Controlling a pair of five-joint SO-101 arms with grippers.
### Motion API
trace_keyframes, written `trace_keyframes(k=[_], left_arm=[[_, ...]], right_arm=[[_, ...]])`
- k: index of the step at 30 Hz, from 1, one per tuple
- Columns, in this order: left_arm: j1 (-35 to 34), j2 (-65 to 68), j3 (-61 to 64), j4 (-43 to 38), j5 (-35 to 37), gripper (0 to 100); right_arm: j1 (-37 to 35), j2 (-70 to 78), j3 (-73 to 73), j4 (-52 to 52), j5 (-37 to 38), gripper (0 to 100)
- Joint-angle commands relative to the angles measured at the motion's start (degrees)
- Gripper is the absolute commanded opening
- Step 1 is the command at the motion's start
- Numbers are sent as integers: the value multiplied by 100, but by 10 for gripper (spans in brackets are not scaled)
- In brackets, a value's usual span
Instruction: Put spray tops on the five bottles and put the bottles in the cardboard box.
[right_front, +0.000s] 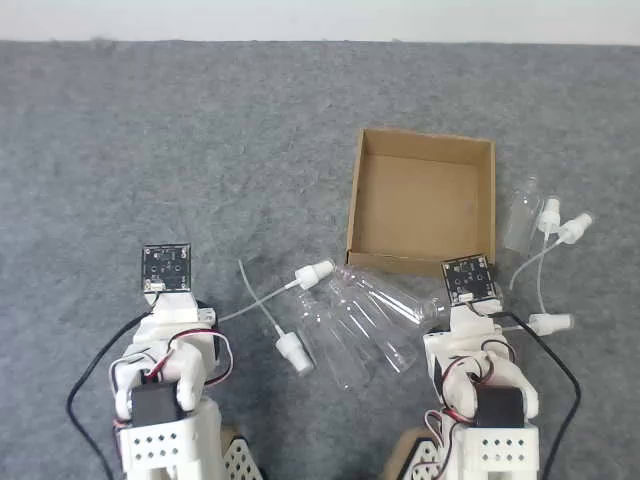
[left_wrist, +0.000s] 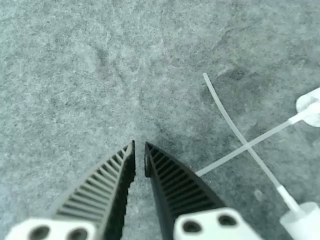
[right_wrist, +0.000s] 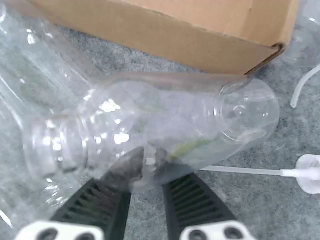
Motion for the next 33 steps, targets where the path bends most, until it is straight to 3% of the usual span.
trace_keyframes(k=[1, 5, 14, 19, 33], left_arm=[[0, -70, -40, 62, -35, 24], [0, -70, -40, 62, -35, 24], [0, -70, -40, 62, -35, 24], [0, -70, -40, 62, -35, 24], [-18, -70, -40, 62, -35, 24]], right_arm=[[66, -127, 44, -215, 369, 14], [75, -127, -299, -119, 1169, 14], [57, -127, -1020, -31, 1178, 107], [48, 127, -1837, 13, 1160, 107], [338, 4409, -5204, 13, 290, 113]])
